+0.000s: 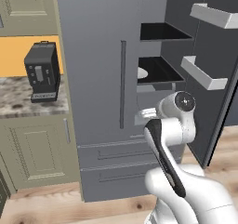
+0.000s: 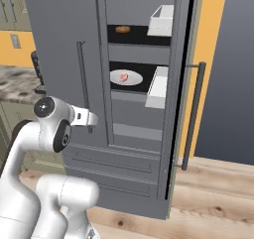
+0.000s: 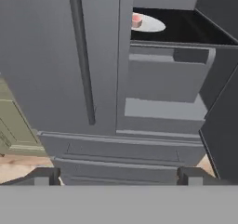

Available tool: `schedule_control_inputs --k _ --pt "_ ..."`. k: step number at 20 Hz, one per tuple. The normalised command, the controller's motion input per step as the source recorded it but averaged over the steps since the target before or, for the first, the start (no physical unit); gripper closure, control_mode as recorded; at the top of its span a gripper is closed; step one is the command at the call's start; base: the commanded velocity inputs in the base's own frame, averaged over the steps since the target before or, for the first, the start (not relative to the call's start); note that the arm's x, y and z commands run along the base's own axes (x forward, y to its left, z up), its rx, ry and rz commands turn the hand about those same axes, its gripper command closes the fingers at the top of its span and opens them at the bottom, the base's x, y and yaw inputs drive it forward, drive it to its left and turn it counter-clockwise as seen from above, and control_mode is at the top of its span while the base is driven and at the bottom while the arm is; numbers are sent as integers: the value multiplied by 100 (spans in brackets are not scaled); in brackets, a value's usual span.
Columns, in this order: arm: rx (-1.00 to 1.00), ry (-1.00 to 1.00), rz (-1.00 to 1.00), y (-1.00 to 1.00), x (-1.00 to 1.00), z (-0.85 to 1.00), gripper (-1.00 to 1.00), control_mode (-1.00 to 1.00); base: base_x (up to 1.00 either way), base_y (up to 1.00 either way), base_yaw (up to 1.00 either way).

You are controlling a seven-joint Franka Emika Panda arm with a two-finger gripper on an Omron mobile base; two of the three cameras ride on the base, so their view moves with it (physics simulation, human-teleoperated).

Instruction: Retrieve the steak from the fridge and place it on the saucepan with marinade on the stove.

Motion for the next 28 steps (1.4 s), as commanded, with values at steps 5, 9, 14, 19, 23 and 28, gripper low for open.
schedule_control_inputs --k 5,9,14,19,23,28 --pt "14 -28 11 36 6 38 -100 -100 0 0 0" --pt "0 -18 -3 0 26 16 -100 -100 0 0 0" --pt "-4 -3 -10 10 54 42 -100 -100 0 0 0" --pt "-3 0 -13 22 47 77 -100 -100 0 0 0" --pt "0 1 -6 11 55 60 -100 -100 0 0 0" --pt "0 1 -1 3 70 6 -100 -100 0 0 0"
